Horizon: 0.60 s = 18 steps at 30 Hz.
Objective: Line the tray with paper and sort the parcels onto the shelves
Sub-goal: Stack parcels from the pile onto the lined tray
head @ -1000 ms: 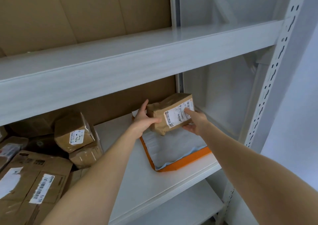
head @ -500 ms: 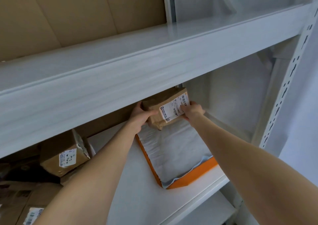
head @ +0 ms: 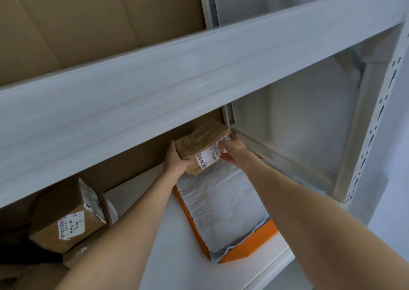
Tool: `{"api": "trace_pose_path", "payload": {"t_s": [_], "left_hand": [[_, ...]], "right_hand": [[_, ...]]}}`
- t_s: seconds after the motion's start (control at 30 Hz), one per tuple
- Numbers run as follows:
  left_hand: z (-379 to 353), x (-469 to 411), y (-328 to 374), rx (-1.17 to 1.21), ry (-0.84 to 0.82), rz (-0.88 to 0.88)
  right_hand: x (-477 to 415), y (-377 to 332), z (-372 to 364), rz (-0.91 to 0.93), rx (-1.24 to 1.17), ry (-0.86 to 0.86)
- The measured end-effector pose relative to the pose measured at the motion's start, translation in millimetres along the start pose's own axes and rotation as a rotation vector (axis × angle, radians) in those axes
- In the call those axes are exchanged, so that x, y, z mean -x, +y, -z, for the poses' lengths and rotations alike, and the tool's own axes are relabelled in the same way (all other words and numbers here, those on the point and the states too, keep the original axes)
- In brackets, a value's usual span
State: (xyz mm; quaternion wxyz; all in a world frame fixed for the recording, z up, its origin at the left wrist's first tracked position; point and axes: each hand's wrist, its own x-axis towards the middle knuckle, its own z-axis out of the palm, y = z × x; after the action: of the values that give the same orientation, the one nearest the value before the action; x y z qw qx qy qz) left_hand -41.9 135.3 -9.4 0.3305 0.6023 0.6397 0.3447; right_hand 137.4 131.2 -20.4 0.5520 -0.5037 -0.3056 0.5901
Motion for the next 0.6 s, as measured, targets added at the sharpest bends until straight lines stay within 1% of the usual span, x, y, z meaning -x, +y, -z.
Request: {"api": "trace_pose_path", "payload": {"t_s": [0.17,0.23,0.33,0.5,0.6], "left_hand": [[-17.2,-10.0,-9.6,-0.02,-0.024,0.011],[-25.8,-12.8,-12.1,-0.06,-0.025,-0.004],[-35.6,-12.9,-13.1,-0.092,-0.013,-0.041],[-36.4,-16.9,-6.4,0.059,0.011,0.055],[-35.6,-20.1,-5.2,0.052,-0.04,0.085]], "right_hand": [[-16.1,14.3,2.9,-0.004,-0.022,0.006],[-20.9,20.8,4.5,-0.014,-0.033,0.019],[-24.7,28.9,4.7,-0.026,0.013,0.013],[-25.3,29.9,2.1,-0.04,0.055,0.006],[-23.2,25.8,-0.6,-0.06,0.071,0.012]]}}
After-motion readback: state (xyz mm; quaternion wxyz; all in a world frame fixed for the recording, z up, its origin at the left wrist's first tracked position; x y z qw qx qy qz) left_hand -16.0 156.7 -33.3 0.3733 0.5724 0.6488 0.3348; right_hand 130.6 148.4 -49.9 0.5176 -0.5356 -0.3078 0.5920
